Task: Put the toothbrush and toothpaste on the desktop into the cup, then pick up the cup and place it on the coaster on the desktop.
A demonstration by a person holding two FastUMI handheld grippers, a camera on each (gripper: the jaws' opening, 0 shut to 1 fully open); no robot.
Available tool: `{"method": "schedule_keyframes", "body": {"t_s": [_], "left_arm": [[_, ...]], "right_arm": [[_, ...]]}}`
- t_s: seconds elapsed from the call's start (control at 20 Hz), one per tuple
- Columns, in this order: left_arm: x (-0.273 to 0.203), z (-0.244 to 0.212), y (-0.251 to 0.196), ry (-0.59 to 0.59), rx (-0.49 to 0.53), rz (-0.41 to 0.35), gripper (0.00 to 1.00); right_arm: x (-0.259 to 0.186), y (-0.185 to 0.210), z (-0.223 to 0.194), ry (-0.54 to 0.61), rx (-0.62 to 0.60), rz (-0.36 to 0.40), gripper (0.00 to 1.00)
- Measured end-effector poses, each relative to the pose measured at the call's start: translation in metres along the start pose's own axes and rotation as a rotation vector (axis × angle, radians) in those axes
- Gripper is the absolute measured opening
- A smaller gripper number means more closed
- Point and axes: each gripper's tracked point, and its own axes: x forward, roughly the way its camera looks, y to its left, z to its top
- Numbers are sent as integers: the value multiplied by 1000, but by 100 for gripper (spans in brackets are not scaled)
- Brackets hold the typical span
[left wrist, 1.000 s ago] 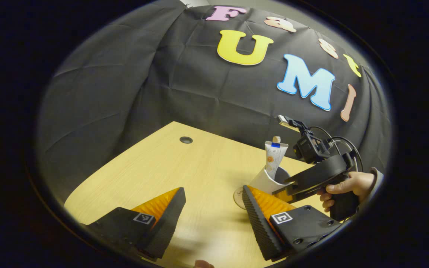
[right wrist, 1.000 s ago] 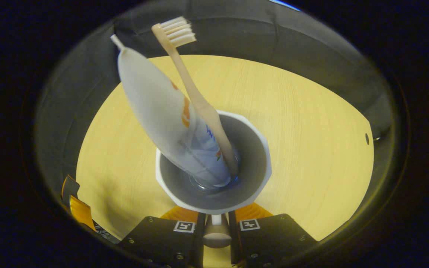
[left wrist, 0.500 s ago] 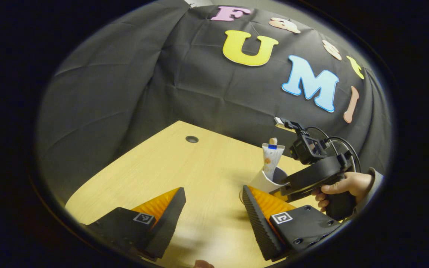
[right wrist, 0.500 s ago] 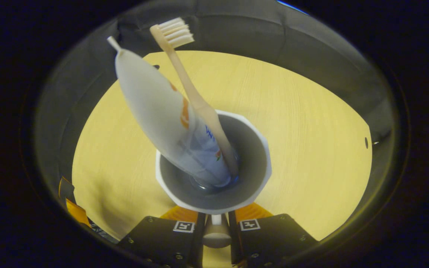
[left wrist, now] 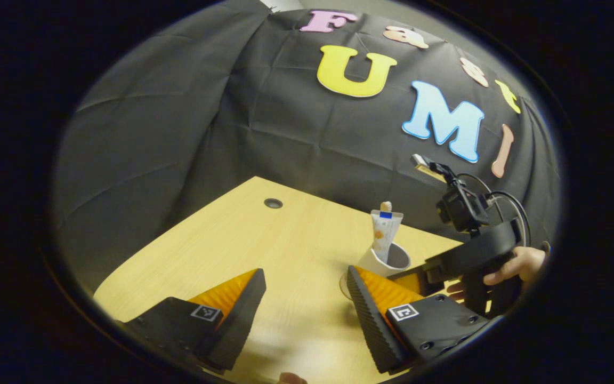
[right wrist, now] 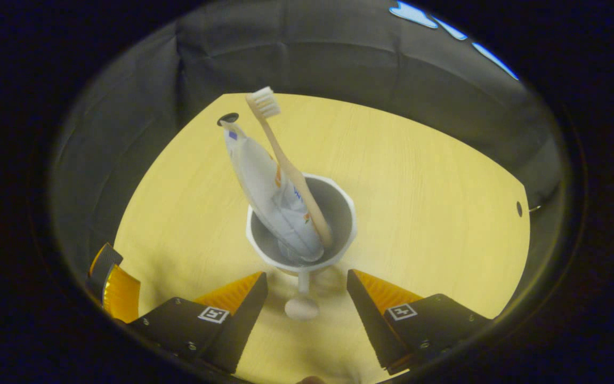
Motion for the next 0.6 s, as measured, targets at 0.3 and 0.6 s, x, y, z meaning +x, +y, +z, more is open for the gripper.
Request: {"method": "schedule_keyframes", "body": {"t_s": [0.3,0.6], "left_arm": [[-2,21,-35,-37,55,-43,98],[-7,39,-100,-85,114,-122,98]], "right_arm": [[-59,-20,-2,-158,12,-11,91],[-137,-72,-1,-448,43,-85,91]]}}
